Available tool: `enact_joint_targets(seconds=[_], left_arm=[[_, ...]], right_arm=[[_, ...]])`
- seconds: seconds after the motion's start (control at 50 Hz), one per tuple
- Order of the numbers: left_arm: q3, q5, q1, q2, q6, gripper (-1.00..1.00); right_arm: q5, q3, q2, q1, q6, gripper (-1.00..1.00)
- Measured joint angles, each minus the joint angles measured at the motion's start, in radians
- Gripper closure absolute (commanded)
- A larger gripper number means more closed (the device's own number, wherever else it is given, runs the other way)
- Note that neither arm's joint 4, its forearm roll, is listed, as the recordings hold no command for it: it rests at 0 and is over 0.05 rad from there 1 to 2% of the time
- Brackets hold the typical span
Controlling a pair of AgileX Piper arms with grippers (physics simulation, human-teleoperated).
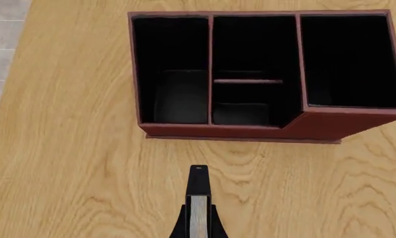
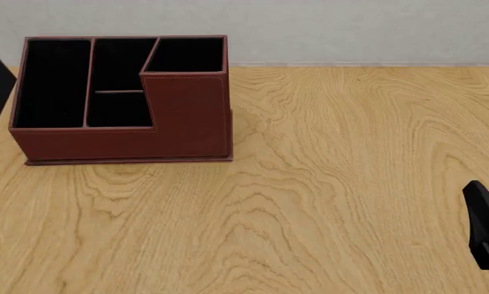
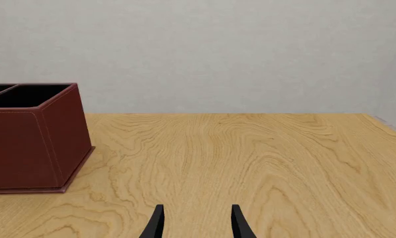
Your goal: Pick up the book and place it in the left compartment of the caddy.
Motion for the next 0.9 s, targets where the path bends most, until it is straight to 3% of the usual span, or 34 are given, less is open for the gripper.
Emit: enact_joint_targets(seconds=[0.9], left_arm=[[-0.033, -0.185, 0.021, 0.231, 0.017, 1.0]], right_arm=[[0.0, 0.0, 0.0, 0.0, 0.0, -1.0]])
